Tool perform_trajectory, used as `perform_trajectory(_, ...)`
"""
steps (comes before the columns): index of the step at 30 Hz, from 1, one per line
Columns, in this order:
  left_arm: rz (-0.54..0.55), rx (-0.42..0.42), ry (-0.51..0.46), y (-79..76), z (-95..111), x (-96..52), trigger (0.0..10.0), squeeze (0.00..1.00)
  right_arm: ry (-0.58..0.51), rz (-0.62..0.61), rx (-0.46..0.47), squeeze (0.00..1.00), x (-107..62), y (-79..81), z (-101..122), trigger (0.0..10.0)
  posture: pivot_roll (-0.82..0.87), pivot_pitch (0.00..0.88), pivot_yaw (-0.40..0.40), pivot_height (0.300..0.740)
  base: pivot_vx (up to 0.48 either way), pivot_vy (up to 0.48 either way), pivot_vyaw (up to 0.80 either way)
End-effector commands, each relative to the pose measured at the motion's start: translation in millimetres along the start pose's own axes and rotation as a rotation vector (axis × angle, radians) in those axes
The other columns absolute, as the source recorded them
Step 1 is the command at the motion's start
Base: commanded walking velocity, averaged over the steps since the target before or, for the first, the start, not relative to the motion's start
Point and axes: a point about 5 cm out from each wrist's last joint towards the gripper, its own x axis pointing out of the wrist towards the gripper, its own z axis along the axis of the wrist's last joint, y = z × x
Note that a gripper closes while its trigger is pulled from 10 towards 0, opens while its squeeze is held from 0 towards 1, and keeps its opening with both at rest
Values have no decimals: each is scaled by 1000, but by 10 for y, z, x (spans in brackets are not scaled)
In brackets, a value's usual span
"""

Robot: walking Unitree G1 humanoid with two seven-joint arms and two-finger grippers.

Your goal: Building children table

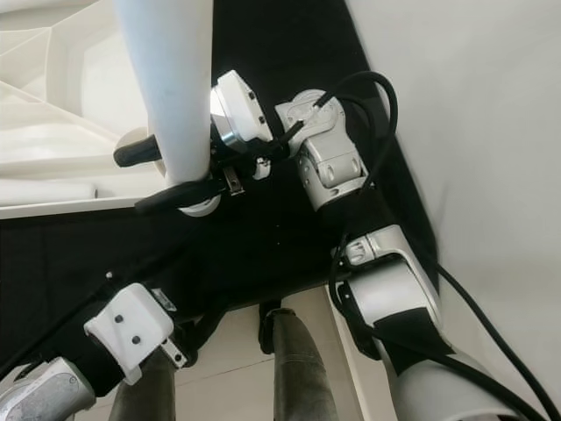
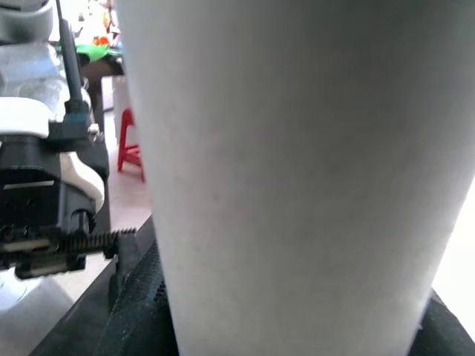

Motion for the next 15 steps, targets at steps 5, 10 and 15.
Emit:
perform_trajectory(5, -13, -22, 17, -47, -9, -31, 10000, 0, 114, 107, 190, 0, 15, 245, -342, 10000, 115, 580, -92, 740, 0, 0, 0)
perform_trajectory(10, -9, -30, 15, -65, -1, -21, 10000, 0, 150, 196, 238, 0, 55, 257, -303, 10000, 103, 588, -112, 740, 0, 0, 0)
perform_trajectory(15, 0, -38, 14, -86, 1, -14, 10000, 0, 100, 157, 249, 0, 164, 69, -250, 10000, 96, 595, -128, 740, 0, 0, 0)
